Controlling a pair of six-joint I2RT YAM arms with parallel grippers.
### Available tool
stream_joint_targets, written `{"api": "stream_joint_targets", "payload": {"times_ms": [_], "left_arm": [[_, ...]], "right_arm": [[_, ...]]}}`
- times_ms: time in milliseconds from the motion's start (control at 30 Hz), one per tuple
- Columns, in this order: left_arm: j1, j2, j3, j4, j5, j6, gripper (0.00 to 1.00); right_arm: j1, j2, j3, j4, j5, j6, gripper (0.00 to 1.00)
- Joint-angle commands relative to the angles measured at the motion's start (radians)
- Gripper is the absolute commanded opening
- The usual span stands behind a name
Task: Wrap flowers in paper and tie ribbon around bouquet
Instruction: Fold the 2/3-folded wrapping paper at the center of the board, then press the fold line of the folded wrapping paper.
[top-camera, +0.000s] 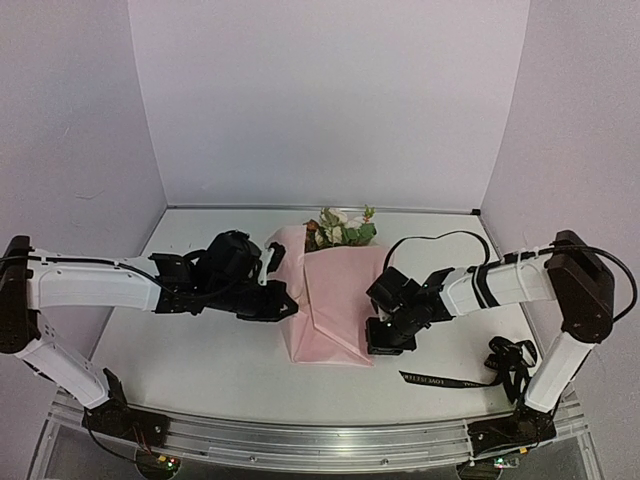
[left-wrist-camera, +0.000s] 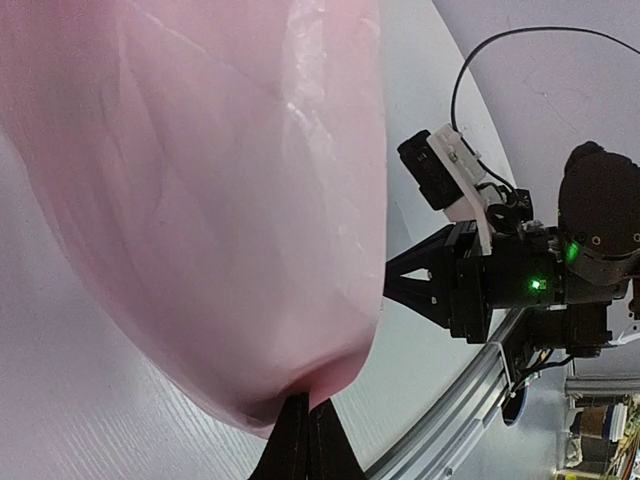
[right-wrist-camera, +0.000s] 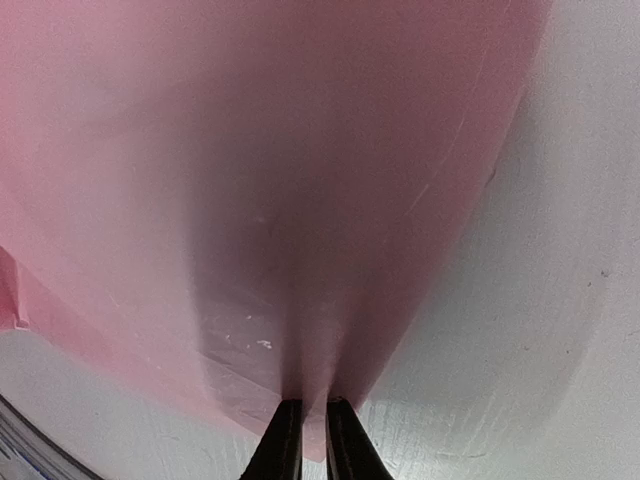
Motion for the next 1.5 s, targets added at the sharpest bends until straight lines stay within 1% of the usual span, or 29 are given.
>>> {"api": "stream_joint_targets", "payload": {"times_ms": [0,133,533,700,800,900,967,1133,1300,1467], "left_arm": [[-0.002,0.054,0.076,0.075,0.085,0.047,0.00],[-0.007,0.122,0.128,0.090,0.136,0.065,0.00],[-0.013,0.332,0.298,0.050,0.251,0.119,0.00],[-0.014,0.405,0.349,0.026,0.280,0.125,0.00],[-0.013,0.435,0.375,0.002,0.277,0.135,0.00],[-0.013,0.460,0.394,-0.010,0.282,0.139,0.00],[-0.013,0.475,0.411,-0.021,0.287,0.143,0.00],[-0.013,0.503,0.443,-0.044,0.291,0.155,0.00],[-0.013,0.526,0.463,-0.059,0.298,0.157,0.00],[-0.013,0.543,0.480,-0.064,0.304,0.157,0.00]], "right_arm": [[-0.002,0.027,0.006,0.080,0.002,0.044,0.08],[-0.002,0.023,-0.035,0.164,0.011,0.077,0.08],[-0.022,-0.018,-0.130,0.295,-0.006,0.115,0.10],[-0.028,-0.080,-0.184,0.341,0.002,0.124,0.11],[-0.035,-0.143,-0.218,0.354,0.010,0.115,0.12],[-0.051,-0.201,-0.244,0.362,-0.007,0.095,0.16],[-0.065,-0.240,-0.256,0.397,-0.028,0.074,0.20],[-0.105,-0.317,-0.268,0.428,-0.064,0.040,0.34],[-0.162,-0.313,-0.221,0.454,-0.123,0.062,0.51],[-0.176,-0.289,-0.188,0.488,-0.135,0.088,0.58]]}}
